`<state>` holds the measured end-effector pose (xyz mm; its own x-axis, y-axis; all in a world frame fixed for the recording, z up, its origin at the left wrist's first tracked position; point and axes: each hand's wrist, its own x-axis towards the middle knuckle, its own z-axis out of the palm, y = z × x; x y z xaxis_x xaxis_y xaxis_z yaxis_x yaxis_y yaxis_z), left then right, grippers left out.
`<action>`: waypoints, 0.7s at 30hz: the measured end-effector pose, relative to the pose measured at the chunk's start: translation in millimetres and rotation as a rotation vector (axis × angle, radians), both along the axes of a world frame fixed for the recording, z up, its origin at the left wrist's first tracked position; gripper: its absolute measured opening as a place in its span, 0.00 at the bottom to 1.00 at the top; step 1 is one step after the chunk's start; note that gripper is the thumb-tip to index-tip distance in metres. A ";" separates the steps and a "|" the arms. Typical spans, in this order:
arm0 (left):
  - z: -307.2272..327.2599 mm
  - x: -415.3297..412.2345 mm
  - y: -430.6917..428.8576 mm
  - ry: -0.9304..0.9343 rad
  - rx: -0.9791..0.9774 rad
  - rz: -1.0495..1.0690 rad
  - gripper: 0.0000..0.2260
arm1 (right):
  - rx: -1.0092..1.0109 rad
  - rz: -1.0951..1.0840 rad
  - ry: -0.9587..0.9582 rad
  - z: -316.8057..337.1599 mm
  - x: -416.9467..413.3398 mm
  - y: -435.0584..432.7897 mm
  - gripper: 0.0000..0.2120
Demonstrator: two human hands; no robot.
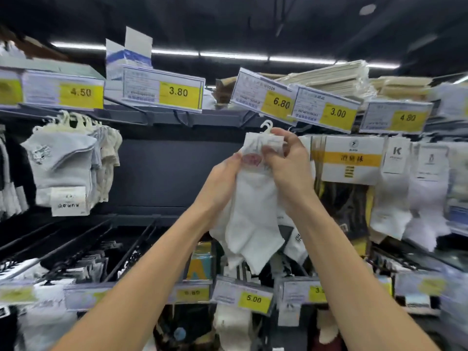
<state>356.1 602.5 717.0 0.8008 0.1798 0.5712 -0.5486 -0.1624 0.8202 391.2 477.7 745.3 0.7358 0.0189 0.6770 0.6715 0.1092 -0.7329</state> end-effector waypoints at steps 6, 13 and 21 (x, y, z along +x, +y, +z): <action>-29.2 5.2 18.1 0.054 0.249 0.281 0.06 | -0.073 -0.057 0.012 23.0 20.0 13.7 0.17; -46.2 -1.7 26.8 0.143 0.304 0.298 0.11 | -0.235 -0.048 -0.022 29.5 41.6 25.3 0.20; -51.0 2.1 24.5 0.274 0.399 0.245 0.30 | -0.332 -0.150 0.003 14.0 54.3 37.4 0.31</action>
